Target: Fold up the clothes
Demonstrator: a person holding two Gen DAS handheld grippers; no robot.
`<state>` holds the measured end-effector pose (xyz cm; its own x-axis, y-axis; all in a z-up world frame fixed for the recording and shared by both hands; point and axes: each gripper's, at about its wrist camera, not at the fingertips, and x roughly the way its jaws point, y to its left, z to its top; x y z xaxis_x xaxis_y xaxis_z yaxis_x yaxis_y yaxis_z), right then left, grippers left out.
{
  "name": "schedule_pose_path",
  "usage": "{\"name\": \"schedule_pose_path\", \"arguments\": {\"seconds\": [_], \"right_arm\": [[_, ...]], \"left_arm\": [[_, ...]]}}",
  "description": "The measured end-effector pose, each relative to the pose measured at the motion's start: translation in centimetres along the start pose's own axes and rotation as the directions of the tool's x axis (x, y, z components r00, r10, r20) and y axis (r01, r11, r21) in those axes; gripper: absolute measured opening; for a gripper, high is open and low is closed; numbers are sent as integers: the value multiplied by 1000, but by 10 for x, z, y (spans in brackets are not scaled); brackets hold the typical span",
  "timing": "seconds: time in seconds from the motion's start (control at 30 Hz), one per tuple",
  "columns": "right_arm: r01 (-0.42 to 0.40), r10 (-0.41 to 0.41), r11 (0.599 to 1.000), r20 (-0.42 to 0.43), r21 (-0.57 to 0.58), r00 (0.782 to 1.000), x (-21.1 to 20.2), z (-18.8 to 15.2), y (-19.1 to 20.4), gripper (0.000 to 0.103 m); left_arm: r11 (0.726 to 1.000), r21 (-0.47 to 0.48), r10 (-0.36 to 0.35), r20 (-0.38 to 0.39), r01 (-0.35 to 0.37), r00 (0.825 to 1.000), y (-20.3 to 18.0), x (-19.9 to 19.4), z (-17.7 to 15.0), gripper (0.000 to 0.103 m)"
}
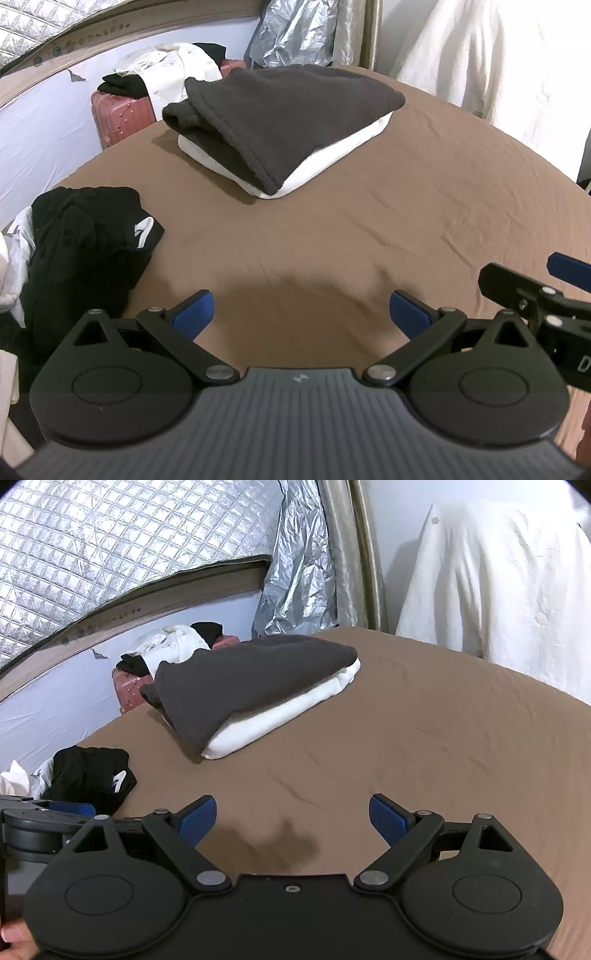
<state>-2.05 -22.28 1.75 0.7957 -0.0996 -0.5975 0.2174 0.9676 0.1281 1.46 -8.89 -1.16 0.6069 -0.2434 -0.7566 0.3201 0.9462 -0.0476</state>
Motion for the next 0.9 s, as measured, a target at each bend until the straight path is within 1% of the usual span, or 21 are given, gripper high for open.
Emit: {"name": "schedule_pose_path", "arguments": {"seconds": [0.27,0.43,0.9], "right_arm": [[11,-11,999,1,-35,1000,2,-3,3,92],[19,-19,999,-4,-29,1000,4,-6,3,92],[24,-24,999,-4,-36,1000,4,-4,0,92]], "left_arm": [[1000,9,19,4,-19,1000,1,2,0,103],[999,28,31,15,-31,999,-1,1,-1,103],[999,22,33,12,-34,999,0,2,-1,103]]}}
